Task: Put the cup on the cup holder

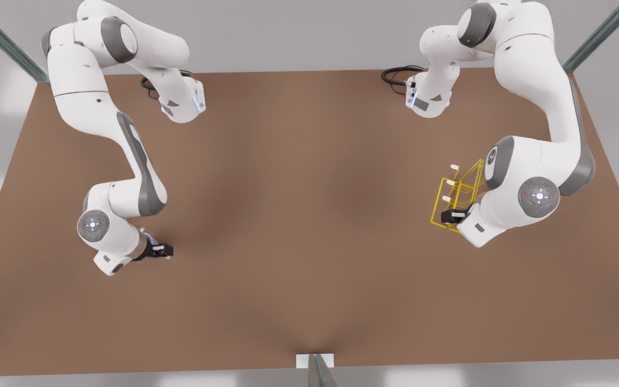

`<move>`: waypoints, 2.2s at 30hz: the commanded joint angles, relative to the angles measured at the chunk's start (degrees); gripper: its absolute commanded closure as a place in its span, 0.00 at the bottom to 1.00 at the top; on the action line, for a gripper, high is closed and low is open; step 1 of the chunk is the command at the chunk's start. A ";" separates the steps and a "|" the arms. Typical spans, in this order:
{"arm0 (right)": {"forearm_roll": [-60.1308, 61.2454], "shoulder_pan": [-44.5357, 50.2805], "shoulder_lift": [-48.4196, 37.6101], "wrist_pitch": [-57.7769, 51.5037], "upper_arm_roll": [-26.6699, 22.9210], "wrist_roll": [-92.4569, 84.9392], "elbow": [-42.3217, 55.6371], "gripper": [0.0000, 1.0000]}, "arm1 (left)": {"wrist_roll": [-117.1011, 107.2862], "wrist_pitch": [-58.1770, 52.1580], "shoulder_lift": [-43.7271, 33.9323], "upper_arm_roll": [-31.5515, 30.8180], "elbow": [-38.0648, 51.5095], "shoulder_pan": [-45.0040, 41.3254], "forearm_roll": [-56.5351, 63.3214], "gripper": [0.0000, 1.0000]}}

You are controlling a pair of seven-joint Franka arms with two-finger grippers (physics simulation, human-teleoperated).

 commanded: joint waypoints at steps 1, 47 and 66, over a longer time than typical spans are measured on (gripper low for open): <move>0.06 0.02 -0.05 0.81 0.01 1.09 -0.04 0.00 | -1.23 -0.08 -0.08 -0.01 0.03 0.04 0.04 0.00; -1.35 -4.55 -3.74 12.15 0.62 0.12 -15.60 0.00 | -10.28 -0.95 0.63 -0.54 -0.59 -3.47 -0.58 0.00; -2.05 -5.25 -2.07 13.29 0.62 1.00 -18.14 0.79 | -10.19 -1.13 0.63 -0.37 -0.50 -3.03 -0.58 0.00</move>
